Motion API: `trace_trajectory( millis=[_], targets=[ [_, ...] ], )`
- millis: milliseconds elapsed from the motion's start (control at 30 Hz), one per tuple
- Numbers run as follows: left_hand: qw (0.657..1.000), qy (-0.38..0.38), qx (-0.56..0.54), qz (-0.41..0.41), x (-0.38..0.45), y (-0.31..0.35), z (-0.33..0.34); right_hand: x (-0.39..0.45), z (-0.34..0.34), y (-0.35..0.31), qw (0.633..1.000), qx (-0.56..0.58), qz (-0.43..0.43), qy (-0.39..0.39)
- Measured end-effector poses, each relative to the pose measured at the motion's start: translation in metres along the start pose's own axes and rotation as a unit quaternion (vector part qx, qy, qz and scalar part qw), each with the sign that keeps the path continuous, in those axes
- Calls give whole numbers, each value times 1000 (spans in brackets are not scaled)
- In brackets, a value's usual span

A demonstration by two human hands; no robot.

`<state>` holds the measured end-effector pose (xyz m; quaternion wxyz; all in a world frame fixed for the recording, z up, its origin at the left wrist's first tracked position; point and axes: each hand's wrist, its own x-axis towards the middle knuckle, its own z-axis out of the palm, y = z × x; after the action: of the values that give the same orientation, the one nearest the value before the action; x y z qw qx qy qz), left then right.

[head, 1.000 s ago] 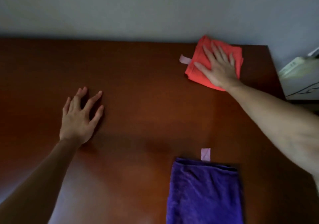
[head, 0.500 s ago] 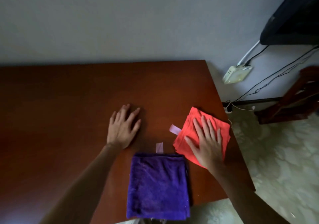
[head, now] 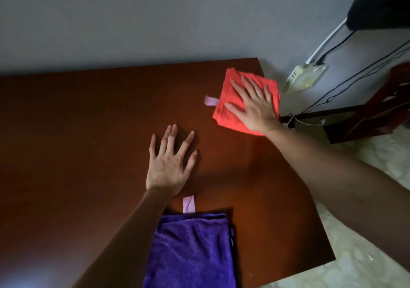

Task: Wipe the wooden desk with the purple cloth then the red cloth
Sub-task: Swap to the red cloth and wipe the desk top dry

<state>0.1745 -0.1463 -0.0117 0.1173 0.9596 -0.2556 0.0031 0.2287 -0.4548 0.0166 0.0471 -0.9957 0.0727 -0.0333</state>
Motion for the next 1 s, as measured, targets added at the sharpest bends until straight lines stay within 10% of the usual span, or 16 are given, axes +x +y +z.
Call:
trace_trajectory(
  millis=[300,700,1000],
  targets=[
    [1000,18,-4,0,2,-5,3,9,-3,-5,999,29,22,-34],
    [1000,-24,1,-6,0,0,-4,-292,-8,-19,994,-28,-105,-15],
    [984,-142,-97,-41,2,7,-52,-348,-21,-20,981,-70,-164,-77]
  ],
)
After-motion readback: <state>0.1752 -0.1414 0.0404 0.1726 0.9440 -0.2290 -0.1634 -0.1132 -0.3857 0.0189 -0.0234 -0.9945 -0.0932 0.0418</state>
